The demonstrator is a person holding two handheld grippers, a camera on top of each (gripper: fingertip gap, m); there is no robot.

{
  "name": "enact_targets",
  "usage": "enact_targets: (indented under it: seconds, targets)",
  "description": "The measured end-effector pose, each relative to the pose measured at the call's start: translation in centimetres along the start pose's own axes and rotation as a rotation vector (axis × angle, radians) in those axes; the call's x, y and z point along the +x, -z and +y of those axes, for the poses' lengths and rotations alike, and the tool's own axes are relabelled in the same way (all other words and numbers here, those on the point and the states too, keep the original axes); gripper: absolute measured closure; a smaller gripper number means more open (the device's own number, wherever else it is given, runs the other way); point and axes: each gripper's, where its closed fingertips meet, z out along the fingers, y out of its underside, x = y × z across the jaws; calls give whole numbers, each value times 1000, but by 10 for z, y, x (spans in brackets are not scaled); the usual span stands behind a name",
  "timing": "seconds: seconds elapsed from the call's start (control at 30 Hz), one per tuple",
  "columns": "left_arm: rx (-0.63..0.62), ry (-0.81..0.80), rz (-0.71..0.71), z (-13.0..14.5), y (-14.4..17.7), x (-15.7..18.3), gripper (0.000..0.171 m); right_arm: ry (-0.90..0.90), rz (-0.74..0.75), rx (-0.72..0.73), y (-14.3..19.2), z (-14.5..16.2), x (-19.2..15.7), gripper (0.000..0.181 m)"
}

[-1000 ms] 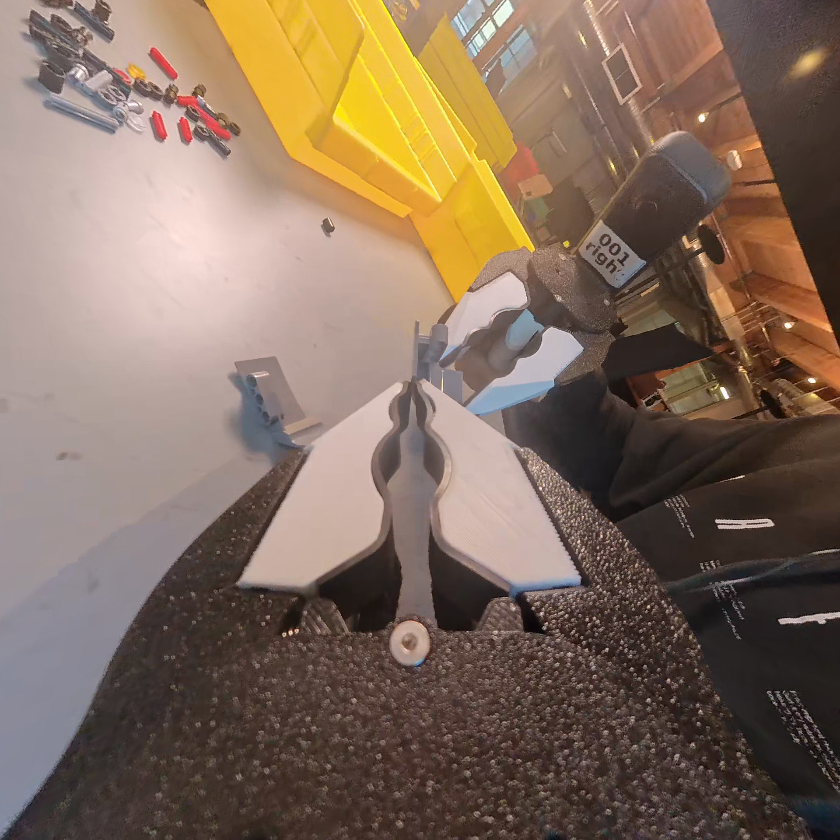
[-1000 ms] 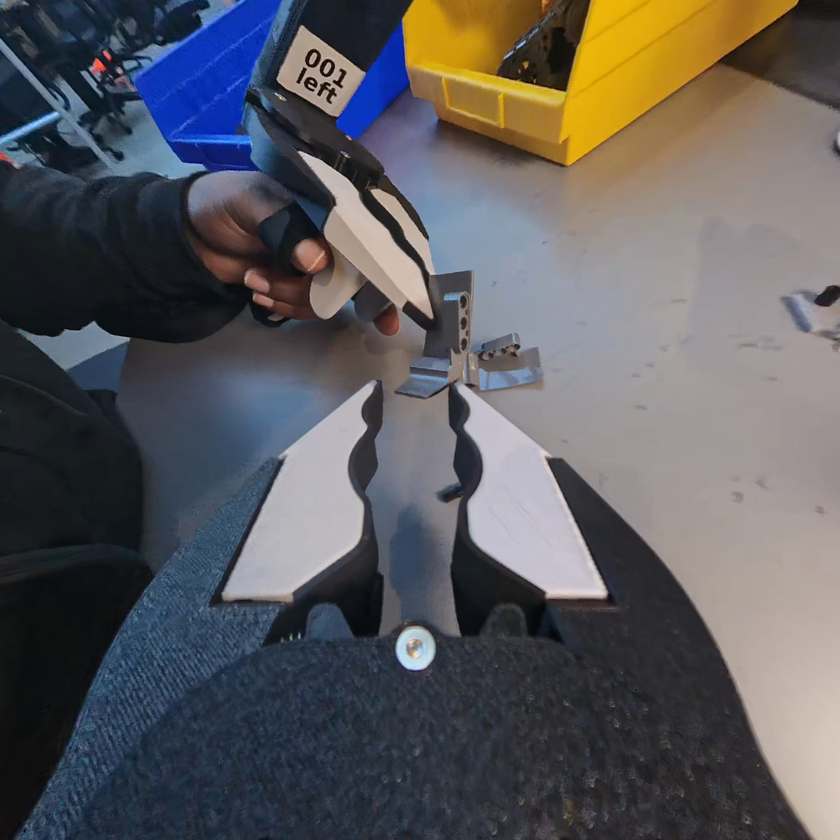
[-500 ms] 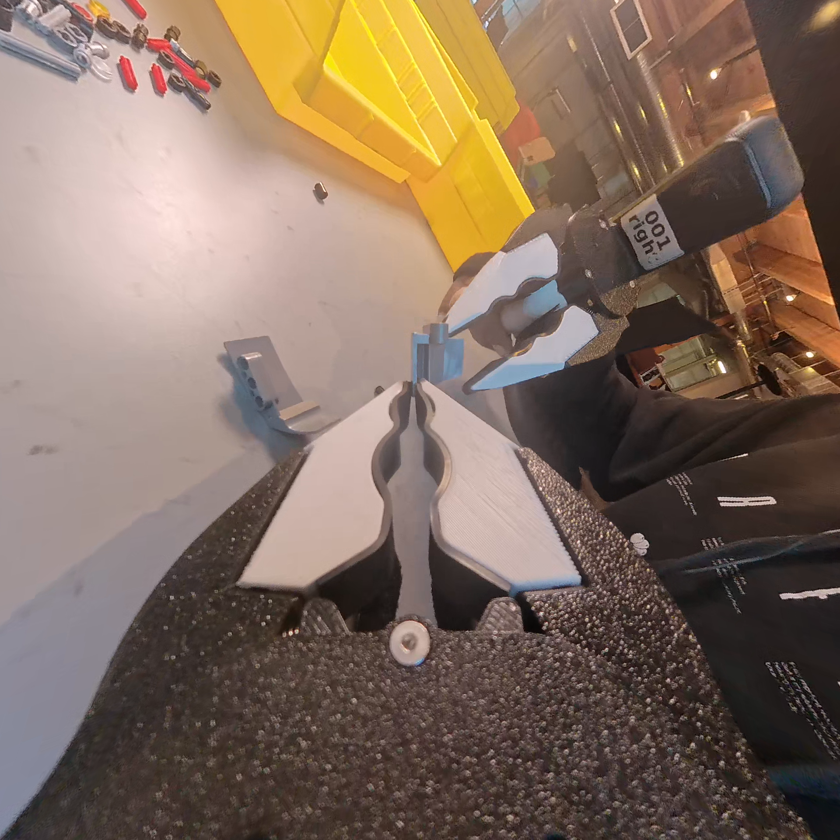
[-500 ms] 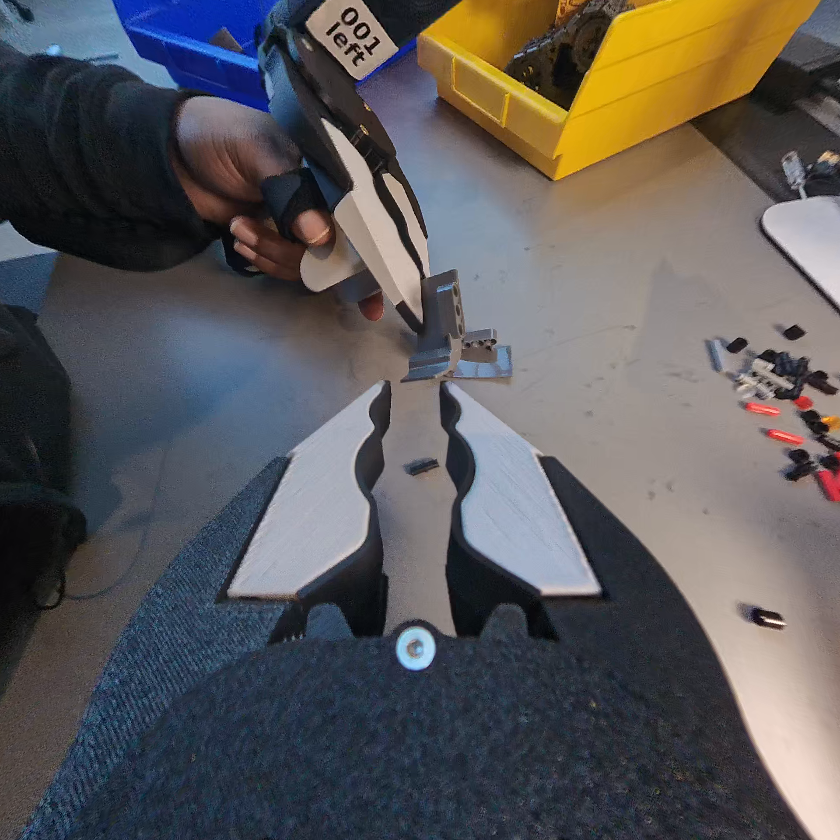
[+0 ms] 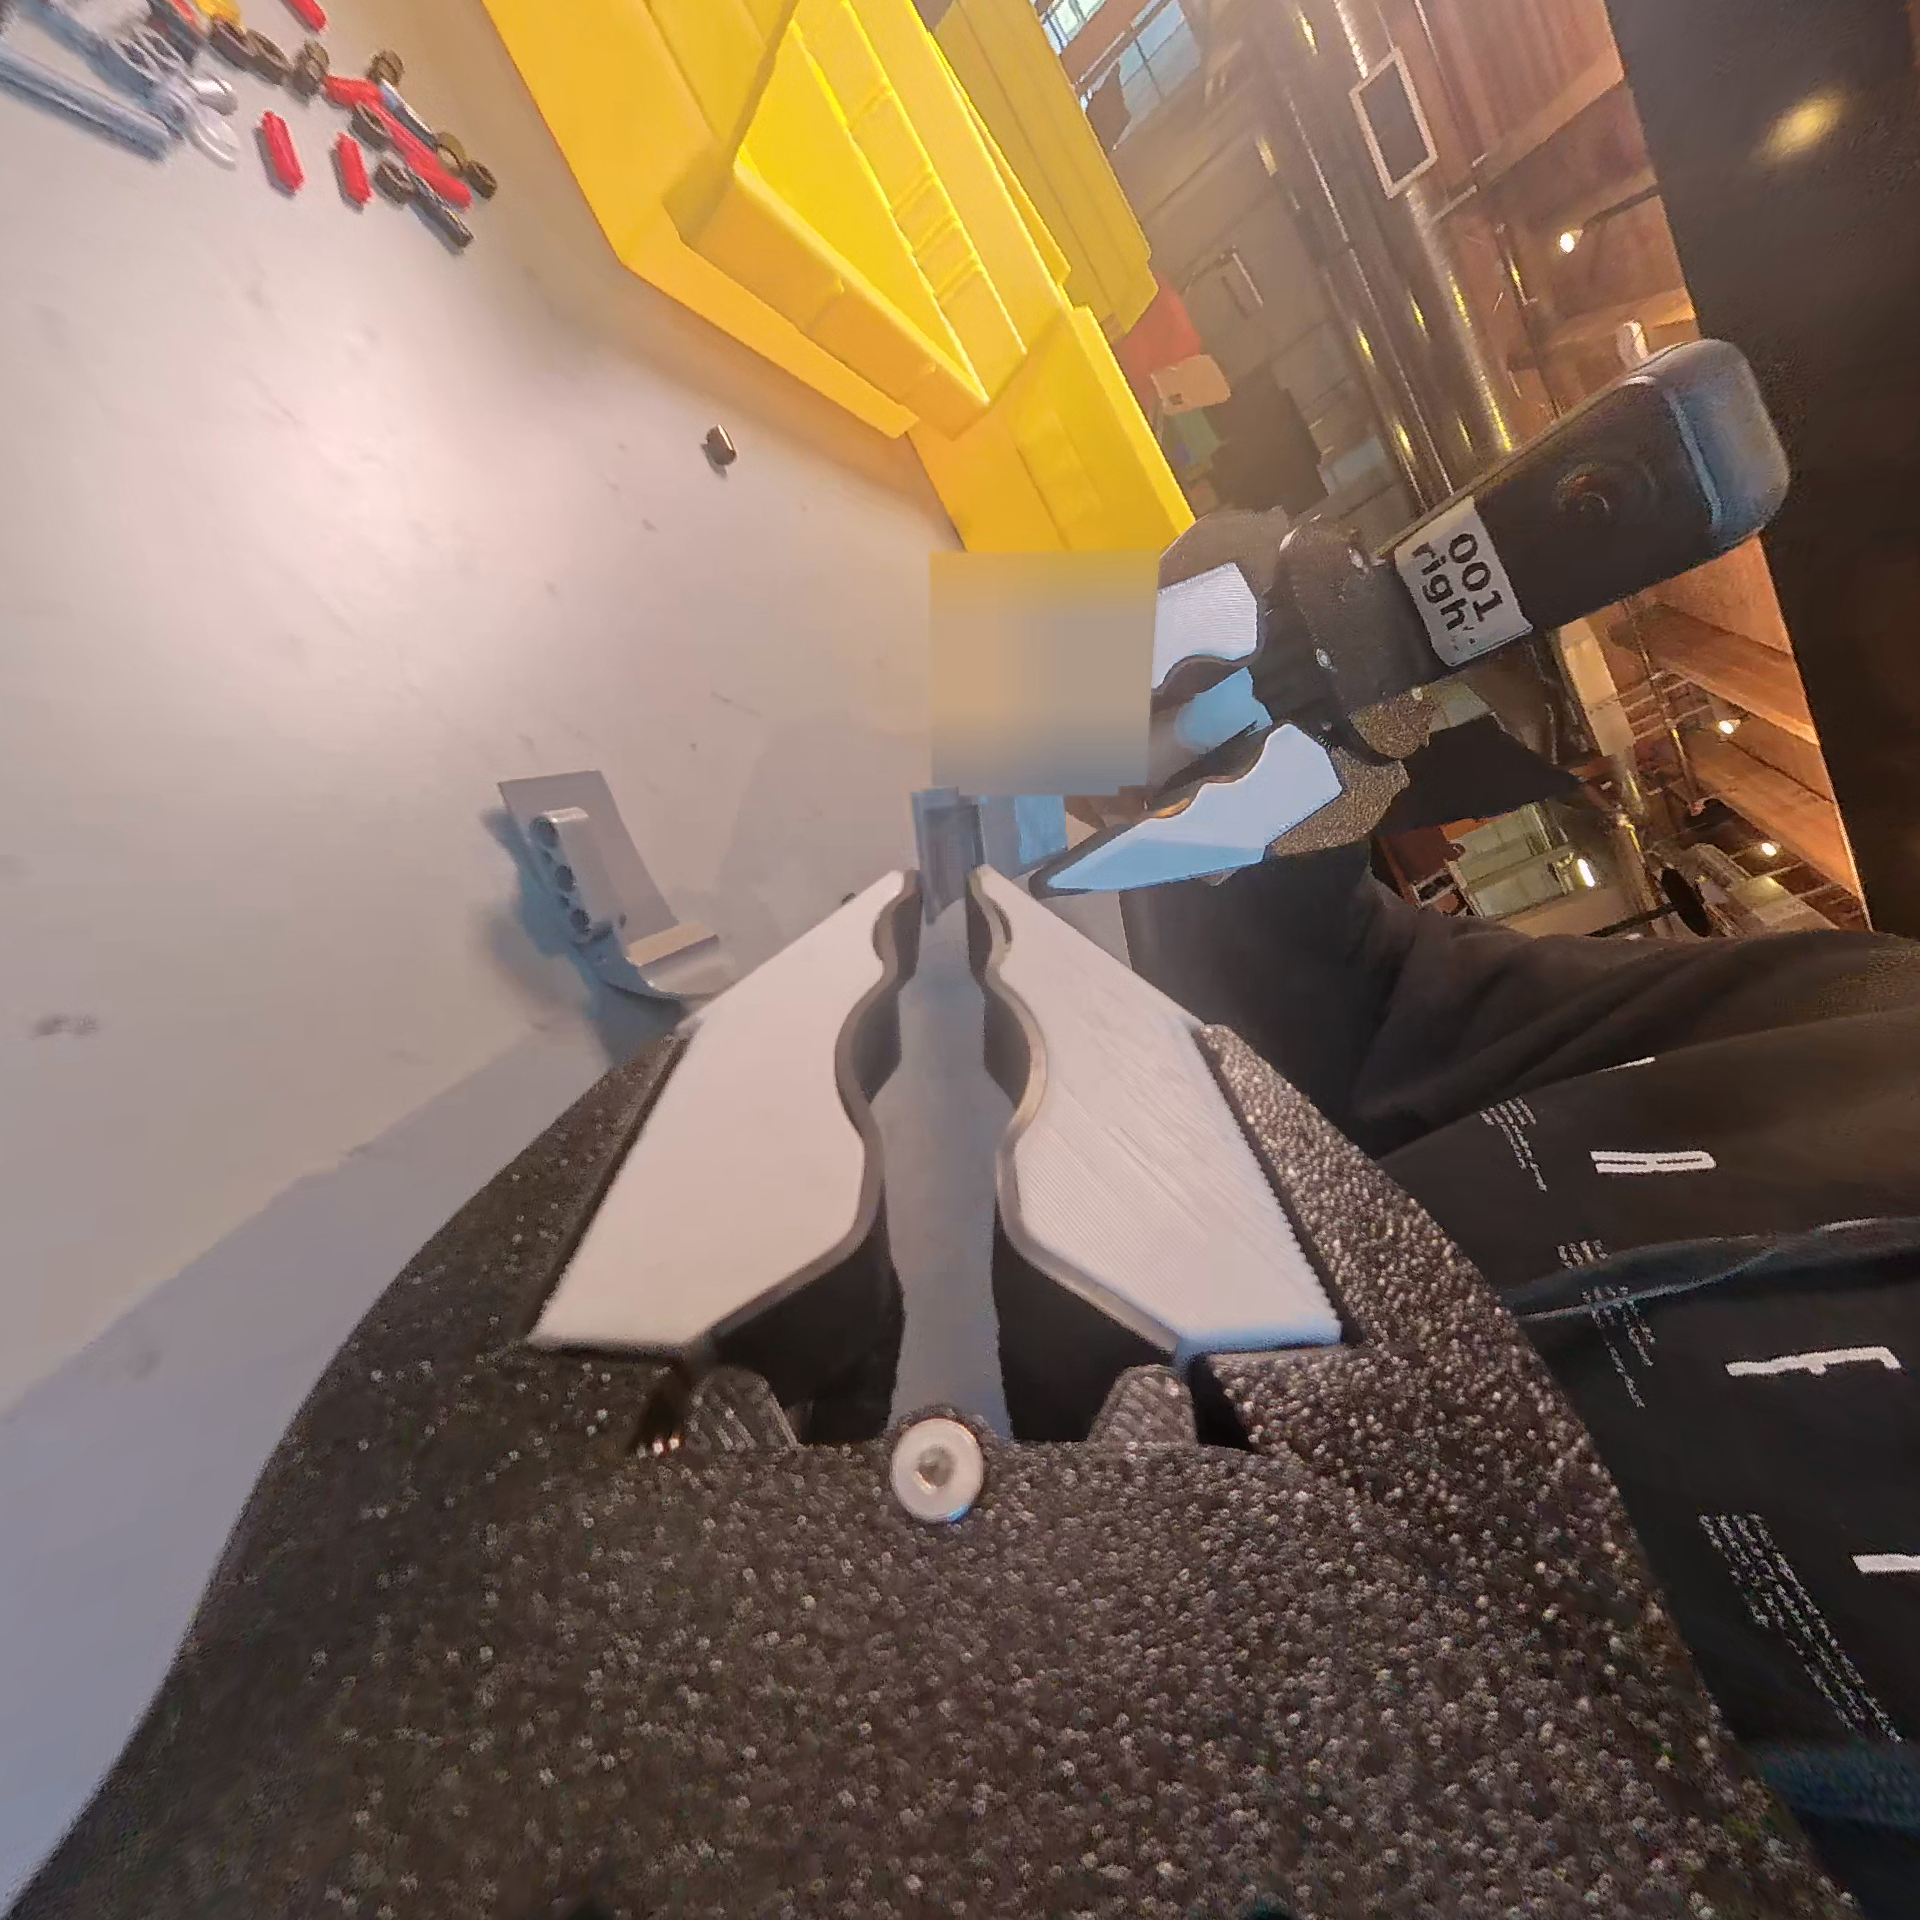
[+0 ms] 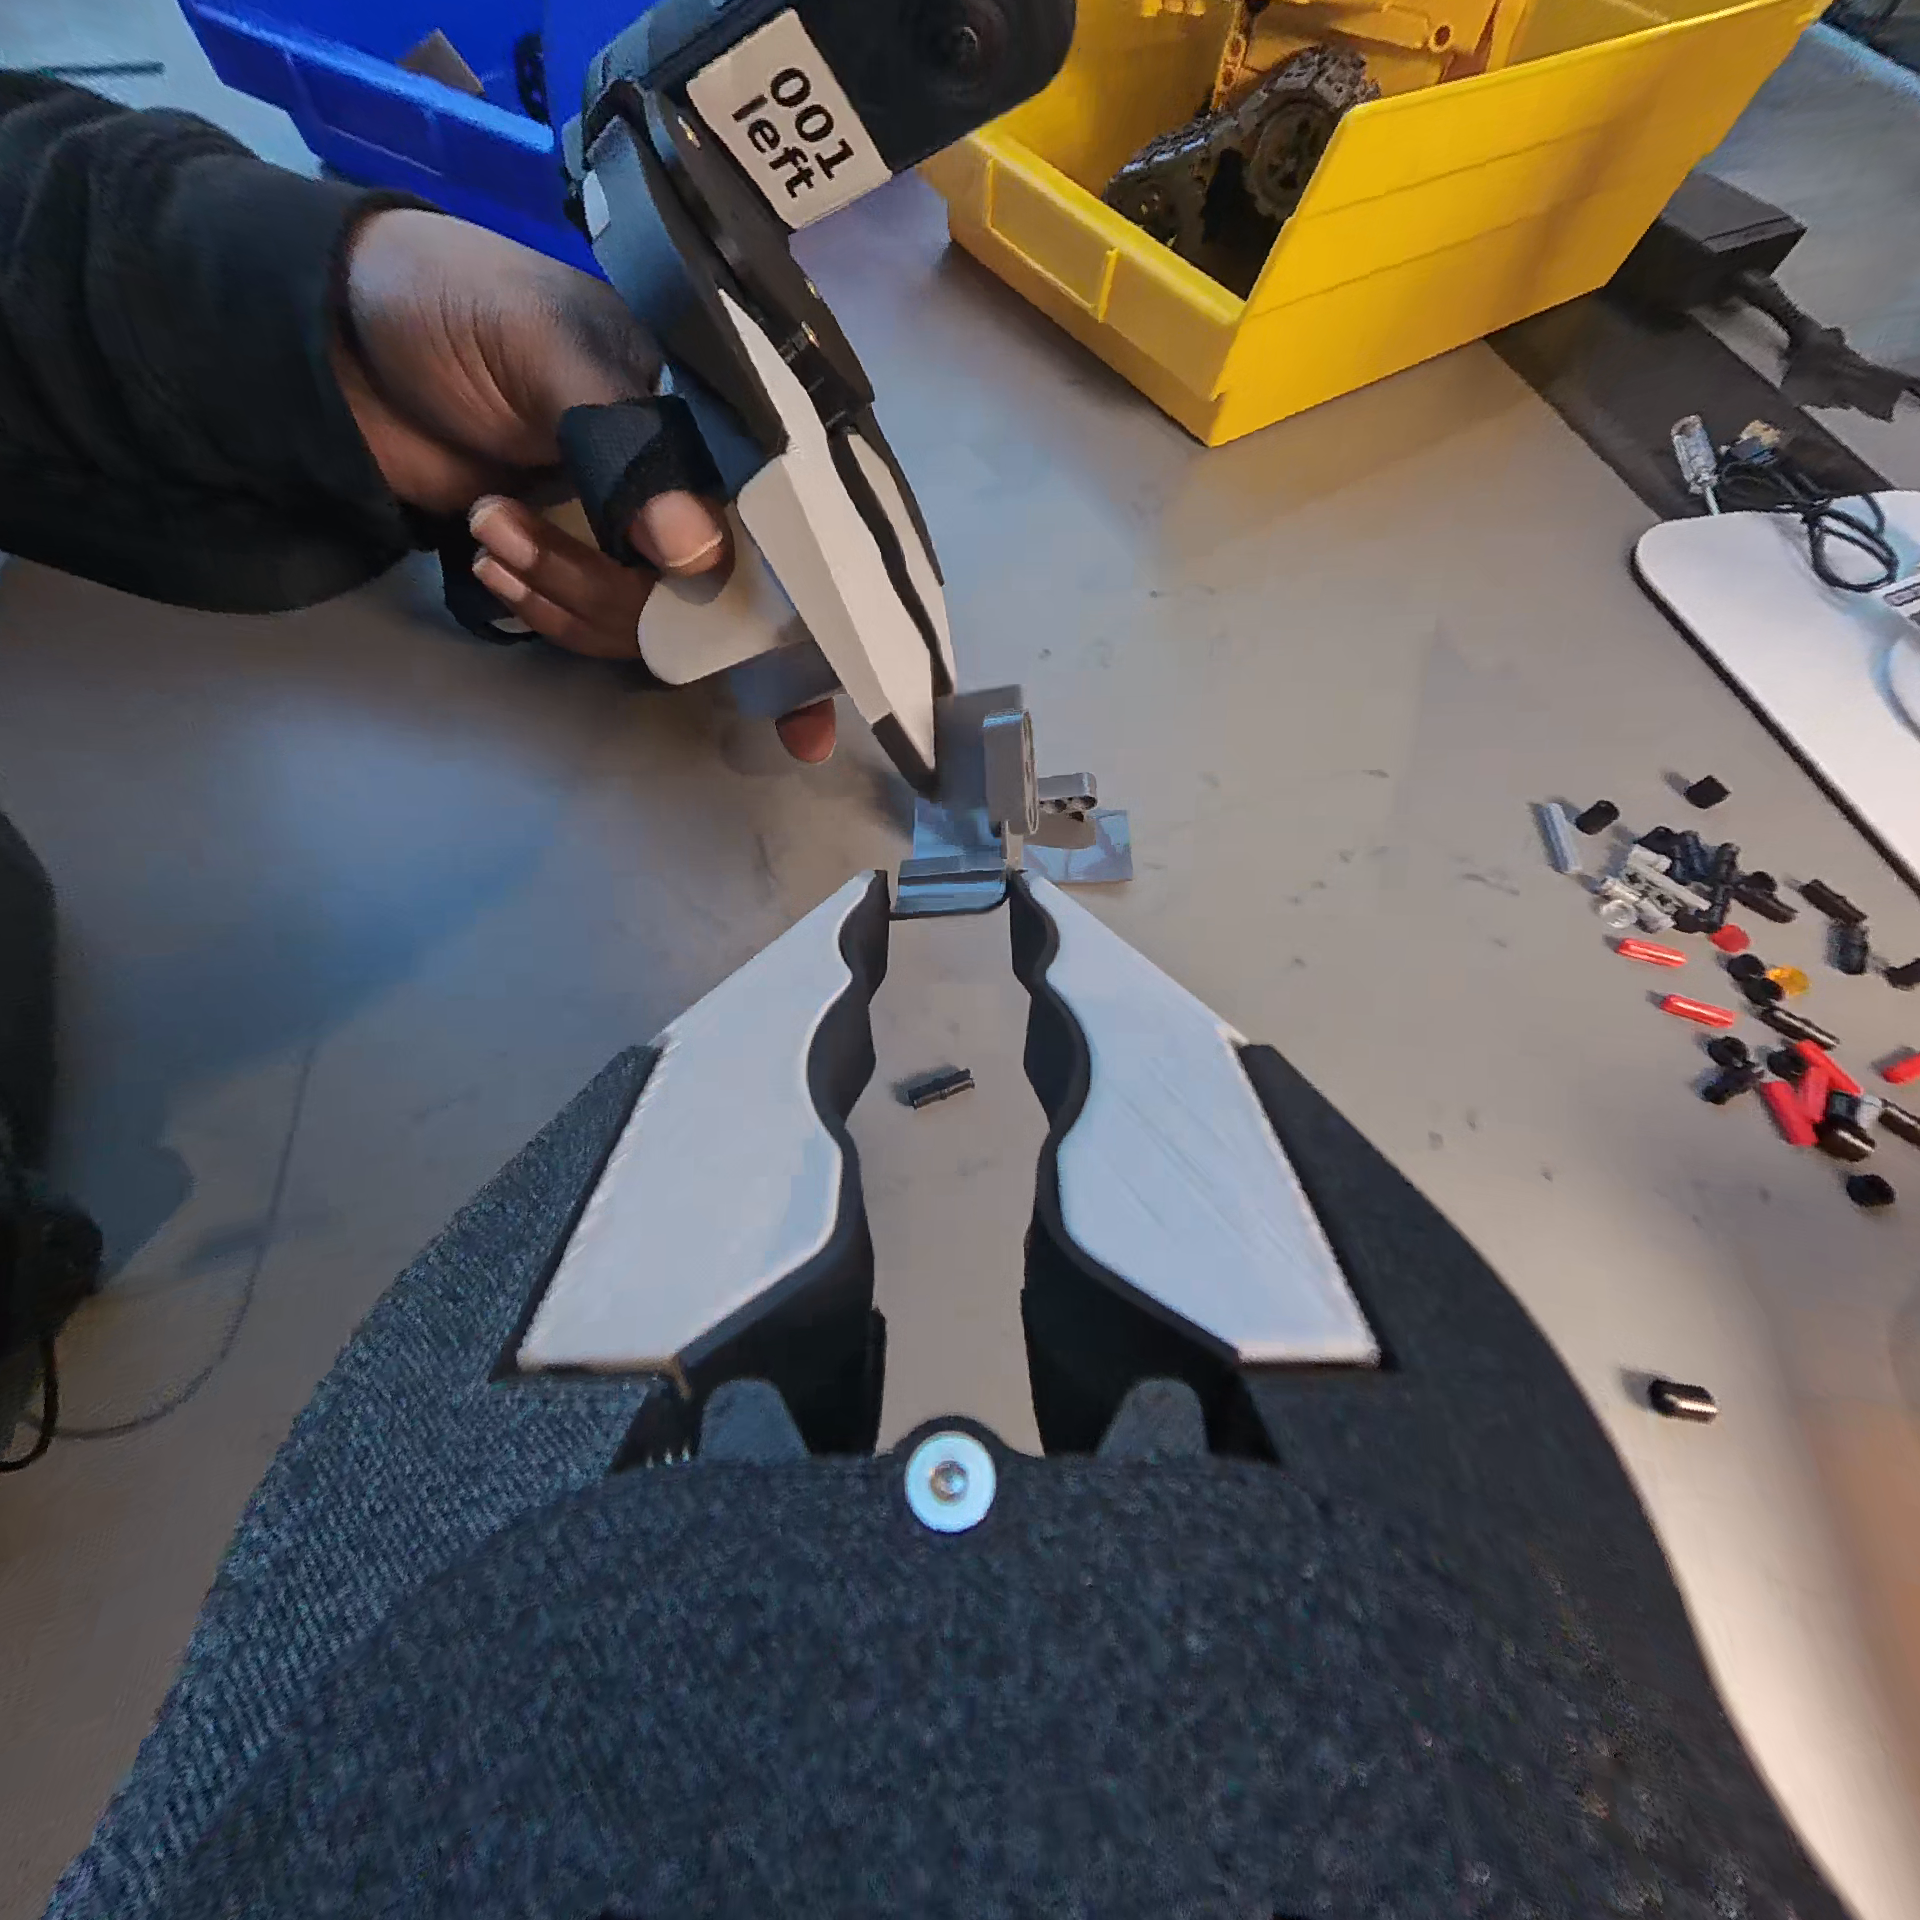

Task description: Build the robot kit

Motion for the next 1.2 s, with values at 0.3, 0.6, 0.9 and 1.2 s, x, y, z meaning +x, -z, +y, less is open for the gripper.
enact_targets:
  seconds: [0.3, 0.6, 0.9, 1.2]
  targets:
    - [41, -127, -99, -13, 15, -11, 147, -260, 23, 1, 9, 14, 27, 178]
    - [-112, -321, -170, 10, 0, -8, 146, -342, 141, -108, 18, 53, 62, 180]
    - [-226, -509, -235, 28, -12, -5, 144, -341, 164, -250, 39, 81, 76, 163]
    - [-223, -501, -234, 27, -12, -6, 145, -116, -157, -353, 61, 78, 11, 163]
